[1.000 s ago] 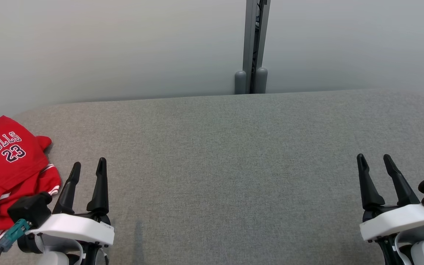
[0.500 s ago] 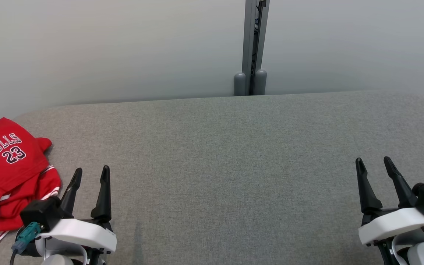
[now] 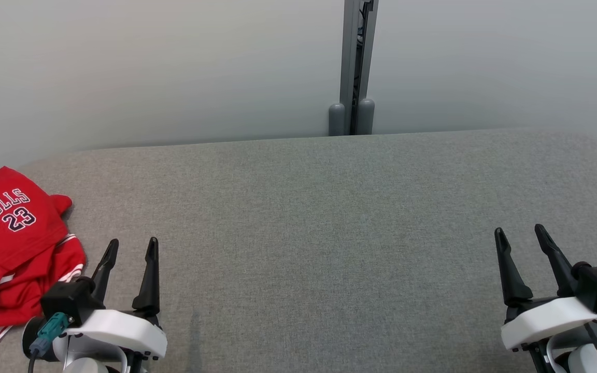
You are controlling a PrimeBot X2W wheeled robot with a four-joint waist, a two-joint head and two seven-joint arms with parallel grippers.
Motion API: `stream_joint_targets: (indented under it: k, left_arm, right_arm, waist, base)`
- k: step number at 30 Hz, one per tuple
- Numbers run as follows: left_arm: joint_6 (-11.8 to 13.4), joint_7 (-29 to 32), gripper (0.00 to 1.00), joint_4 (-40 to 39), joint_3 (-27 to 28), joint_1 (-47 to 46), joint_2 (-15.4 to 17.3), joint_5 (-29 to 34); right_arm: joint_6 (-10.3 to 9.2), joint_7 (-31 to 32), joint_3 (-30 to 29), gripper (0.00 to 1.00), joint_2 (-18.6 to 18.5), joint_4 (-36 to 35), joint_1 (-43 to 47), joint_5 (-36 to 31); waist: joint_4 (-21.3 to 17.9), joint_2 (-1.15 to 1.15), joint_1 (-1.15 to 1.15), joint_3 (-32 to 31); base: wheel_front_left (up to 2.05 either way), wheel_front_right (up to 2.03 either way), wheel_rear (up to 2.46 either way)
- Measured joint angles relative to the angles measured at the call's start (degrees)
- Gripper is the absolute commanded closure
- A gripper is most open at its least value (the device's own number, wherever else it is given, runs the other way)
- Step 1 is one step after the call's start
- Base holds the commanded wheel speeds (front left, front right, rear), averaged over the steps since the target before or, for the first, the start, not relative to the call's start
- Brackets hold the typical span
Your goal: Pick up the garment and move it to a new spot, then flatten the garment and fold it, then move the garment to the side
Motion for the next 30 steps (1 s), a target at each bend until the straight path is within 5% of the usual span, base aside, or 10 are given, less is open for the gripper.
stream_joint_targets:
  k: [30]
  left_arm:
    - [0.0, -2.4, 0.0, 8.1, 1.2, -1.4, -0.4, 3.3]
  right_arm:
    - [0.0, -1.8, -0.8, 0.0, 0.7, 3.2, 0.1, -1.2]
  waist:
    - [-0.2, 0.0, 0.0, -0.3]
  base:
    - [0.0, 0.0, 0.0]
